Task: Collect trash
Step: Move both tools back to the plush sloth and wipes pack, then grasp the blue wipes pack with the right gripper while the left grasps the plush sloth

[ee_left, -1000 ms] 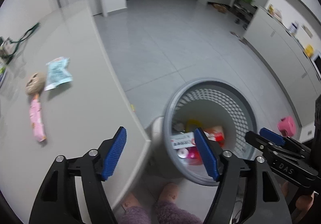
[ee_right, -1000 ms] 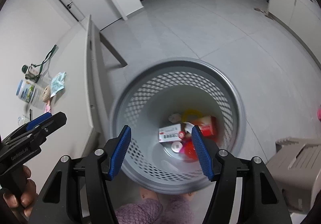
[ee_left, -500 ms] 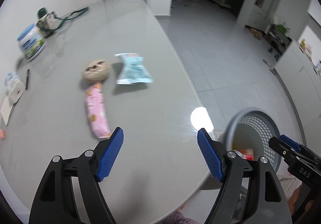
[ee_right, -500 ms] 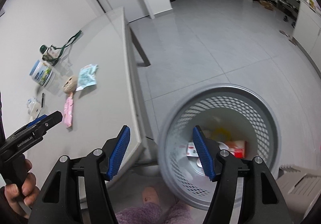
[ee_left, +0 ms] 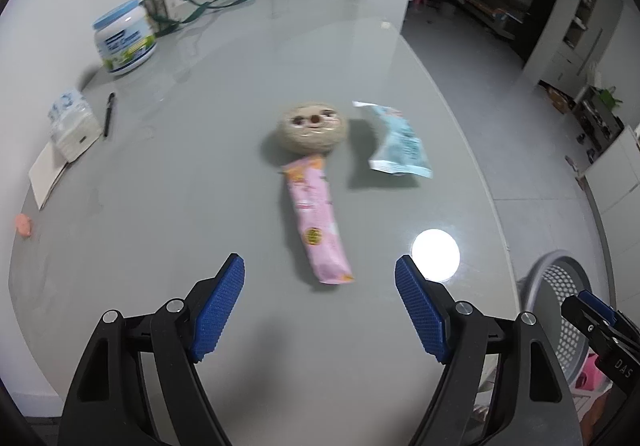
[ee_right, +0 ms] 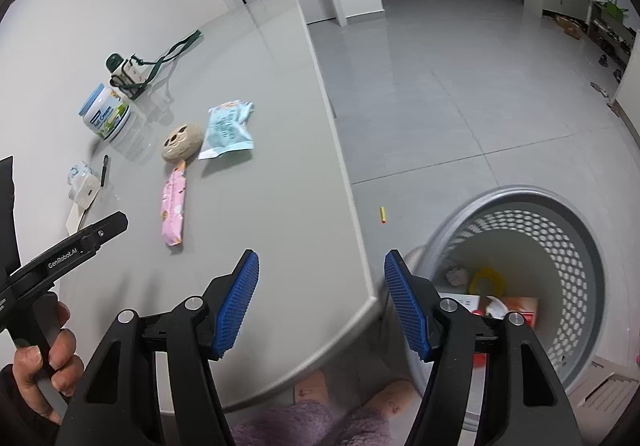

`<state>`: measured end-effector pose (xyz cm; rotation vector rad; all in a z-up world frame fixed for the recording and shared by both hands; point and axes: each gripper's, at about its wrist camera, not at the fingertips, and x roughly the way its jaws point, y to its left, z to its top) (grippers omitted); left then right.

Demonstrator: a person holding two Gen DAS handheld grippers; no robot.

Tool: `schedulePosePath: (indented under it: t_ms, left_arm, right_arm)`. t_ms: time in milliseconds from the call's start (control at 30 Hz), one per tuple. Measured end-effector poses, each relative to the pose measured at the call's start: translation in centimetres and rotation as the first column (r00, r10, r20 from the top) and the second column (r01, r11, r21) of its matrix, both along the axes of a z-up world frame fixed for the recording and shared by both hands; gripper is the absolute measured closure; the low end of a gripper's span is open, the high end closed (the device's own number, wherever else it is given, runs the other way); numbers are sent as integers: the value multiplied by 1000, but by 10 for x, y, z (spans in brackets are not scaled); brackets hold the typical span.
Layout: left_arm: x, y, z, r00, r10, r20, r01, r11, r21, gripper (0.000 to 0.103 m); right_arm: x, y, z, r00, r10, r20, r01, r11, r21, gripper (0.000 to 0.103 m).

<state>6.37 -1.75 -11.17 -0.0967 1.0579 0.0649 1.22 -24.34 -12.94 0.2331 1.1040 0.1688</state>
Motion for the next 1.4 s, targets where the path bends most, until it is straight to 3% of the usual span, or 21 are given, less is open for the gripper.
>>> schedulePosePath:
  t_ms: [433,800,900,1033,1400]
  left_arm:
    - [25,60,-8,999,36,2,-36,999,6,25]
    - [80,67,-12,999,-34,31,34,999,-2,24]
    - [97,67,-19,998,-58,40,58,998,-2,23]
    - [115,70,-32,997,-75,37,75,997,-7,23]
    - [129,76,-44,992,-126,30,126,992,-17,23]
  right_arm:
    - [39,78,-6,996,93,10,-93,996,14,40]
    - [119,119,-11,994,101,50,-101,995,6,40]
    - [143,129,-19,993,110,34,-110,994,15,40]
    - [168,146,-32,992,127,22,-126,991,-38,40]
    - [207,154,-73,995,77,-62,-81,994,-70,41]
